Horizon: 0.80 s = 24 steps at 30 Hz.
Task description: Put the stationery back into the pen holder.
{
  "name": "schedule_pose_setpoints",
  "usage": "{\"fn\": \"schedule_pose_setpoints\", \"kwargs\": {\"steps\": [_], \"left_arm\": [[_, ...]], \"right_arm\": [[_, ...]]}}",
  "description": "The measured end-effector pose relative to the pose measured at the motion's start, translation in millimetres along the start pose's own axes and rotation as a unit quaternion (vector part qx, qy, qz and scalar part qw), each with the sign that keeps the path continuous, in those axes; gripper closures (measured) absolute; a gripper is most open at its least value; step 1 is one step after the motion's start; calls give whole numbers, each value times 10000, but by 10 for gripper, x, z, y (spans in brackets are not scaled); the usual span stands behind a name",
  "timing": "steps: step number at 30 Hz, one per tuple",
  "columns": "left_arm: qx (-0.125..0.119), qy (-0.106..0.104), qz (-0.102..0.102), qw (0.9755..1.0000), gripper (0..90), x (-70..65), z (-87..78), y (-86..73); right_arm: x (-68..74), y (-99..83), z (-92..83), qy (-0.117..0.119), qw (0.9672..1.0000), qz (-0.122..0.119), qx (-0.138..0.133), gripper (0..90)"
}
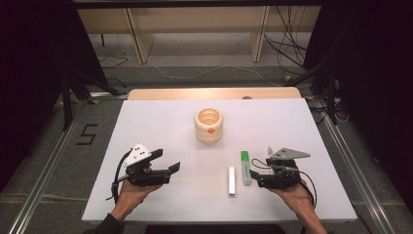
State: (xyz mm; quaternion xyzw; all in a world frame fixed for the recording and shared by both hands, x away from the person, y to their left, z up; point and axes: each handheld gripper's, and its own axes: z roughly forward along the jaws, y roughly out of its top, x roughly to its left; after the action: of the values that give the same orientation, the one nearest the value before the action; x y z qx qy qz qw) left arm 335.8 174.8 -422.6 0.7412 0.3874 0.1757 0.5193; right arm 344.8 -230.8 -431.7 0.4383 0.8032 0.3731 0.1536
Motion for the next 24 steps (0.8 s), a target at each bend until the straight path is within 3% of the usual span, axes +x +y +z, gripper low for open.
{"fn": "schedule_pose_setpoints", "kwargs": {"steps": [8, 18, 24], "left_arm": [[-38, -12, -9, 10000, 180, 15, -26, -18], [-9, -52, -16, 10000, 180, 18, -26, -25], [-20, -52, -28, 10000, 180, 15, -18, -25]], "right_arm": [[44, 209, 255, 49, 9977, -100, 665, 260], [47, 334, 476, -163, 9929, -141, 1174, 264], [10, 341, 585, -130, 9893, -116, 1447, 275]]}}
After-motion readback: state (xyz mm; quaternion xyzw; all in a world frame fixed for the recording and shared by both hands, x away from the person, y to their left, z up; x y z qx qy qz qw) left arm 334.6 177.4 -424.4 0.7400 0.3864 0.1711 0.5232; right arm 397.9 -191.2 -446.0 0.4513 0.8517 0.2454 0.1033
